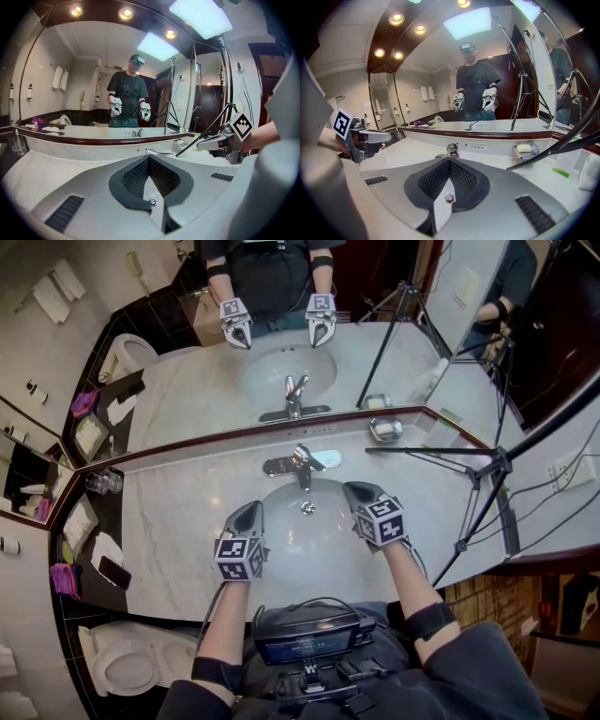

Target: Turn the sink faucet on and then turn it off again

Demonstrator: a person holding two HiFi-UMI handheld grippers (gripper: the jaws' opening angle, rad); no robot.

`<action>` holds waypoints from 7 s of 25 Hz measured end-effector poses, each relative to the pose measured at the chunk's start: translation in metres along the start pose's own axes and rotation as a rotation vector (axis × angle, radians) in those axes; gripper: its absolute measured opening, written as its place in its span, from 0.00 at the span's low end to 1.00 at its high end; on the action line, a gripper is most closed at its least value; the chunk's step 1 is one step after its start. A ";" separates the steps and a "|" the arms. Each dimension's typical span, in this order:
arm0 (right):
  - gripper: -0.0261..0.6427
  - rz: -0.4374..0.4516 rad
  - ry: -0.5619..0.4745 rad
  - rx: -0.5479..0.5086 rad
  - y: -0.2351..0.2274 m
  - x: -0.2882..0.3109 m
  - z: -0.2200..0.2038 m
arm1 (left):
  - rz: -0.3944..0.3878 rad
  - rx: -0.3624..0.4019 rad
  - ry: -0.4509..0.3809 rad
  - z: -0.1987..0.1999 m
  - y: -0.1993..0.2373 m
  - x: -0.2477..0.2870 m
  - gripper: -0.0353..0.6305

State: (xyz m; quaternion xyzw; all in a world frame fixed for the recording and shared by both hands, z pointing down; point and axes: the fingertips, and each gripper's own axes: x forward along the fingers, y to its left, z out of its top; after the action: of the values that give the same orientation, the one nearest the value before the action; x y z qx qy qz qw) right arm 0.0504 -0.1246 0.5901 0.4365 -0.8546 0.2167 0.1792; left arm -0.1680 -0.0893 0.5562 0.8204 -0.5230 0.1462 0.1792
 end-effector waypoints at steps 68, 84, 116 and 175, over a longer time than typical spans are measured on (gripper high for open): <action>0.07 -0.065 0.039 0.103 -0.042 0.003 -0.032 | -0.174 0.858 0.283 -0.041 -0.085 0.220 0.32; 0.07 -0.054 0.041 0.097 -0.039 0.006 -0.027 | -0.160 0.659 0.279 -0.007 -0.063 0.219 0.32; 0.07 0.002 0.008 0.049 -0.003 0.018 -0.007 | -0.102 0.445 0.181 0.019 -0.036 0.130 0.06; 0.37 0.101 0.249 -1.323 0.017 0.130 0.023 | 0.076 -0.027 0.171 -0.039 0.038 0.014 0.06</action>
State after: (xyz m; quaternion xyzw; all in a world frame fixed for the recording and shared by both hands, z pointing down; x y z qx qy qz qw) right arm -0.0386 -0.2147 0.6316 0.1663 -0.7996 -0.2953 0.4957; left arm -0.1992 -0.0980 0.6024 0.7820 -0.5384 0.2152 0.2286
